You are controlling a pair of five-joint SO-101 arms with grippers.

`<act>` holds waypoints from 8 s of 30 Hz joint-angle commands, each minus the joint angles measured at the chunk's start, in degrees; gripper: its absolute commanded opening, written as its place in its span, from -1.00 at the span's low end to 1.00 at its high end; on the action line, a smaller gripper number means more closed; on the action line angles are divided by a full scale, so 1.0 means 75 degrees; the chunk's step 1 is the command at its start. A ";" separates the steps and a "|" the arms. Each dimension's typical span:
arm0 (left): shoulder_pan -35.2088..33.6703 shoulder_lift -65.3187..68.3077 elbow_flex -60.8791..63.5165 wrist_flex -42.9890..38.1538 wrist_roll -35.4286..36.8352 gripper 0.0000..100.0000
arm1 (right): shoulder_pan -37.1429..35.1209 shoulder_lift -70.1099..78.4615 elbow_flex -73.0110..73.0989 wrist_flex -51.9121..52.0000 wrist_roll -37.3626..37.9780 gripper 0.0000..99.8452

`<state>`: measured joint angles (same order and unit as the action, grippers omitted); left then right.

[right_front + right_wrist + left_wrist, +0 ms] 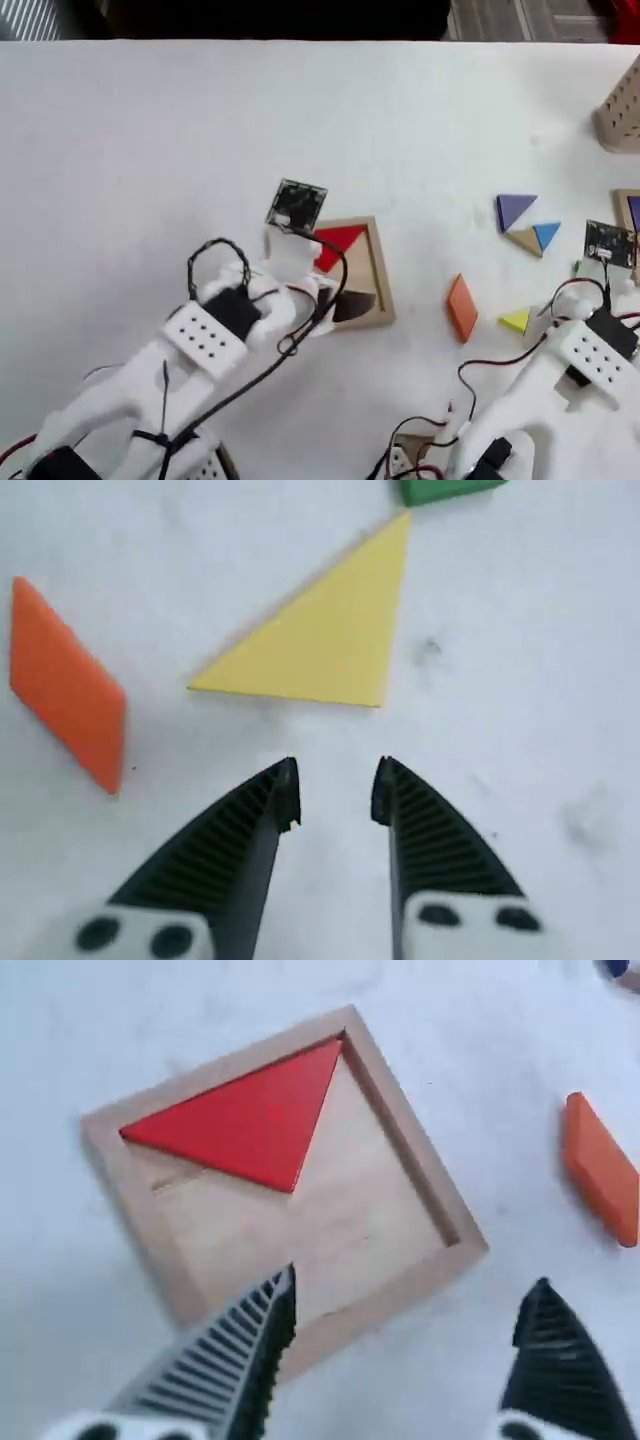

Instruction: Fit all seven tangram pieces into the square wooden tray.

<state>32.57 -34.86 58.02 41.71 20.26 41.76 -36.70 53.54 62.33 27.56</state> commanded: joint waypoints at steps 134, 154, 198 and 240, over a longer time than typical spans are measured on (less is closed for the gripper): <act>-0.2749 -0.0299 -0.0832 0.0492 -0.0375 -0.27 | -0.8188 0.4155 -0.3177 0.0100 -0.3376 -0.96; -0.2690 -0.0299 -0.0844 0.0481 -0.0410 -0.27 | -0.8598 0.4144 -0.2415 -0.0463 -0.2942 -0.42; -0.1342 -0.0287 -0.0070 -0.0563 -0.0141 -0.26 | -0.6863 0.7648 -0.6201 0.0697 -0.3305 -0.44; -0.1928 -0.0287 -0.0246 -0.0563 -0.0481 -0.26 | -0.6183 0.8152 -0.7256 0.2069 -0.2930 -0.96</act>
<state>18.51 -35.03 58.02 38.99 17.10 -7.82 27.47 -1.14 76.48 5.32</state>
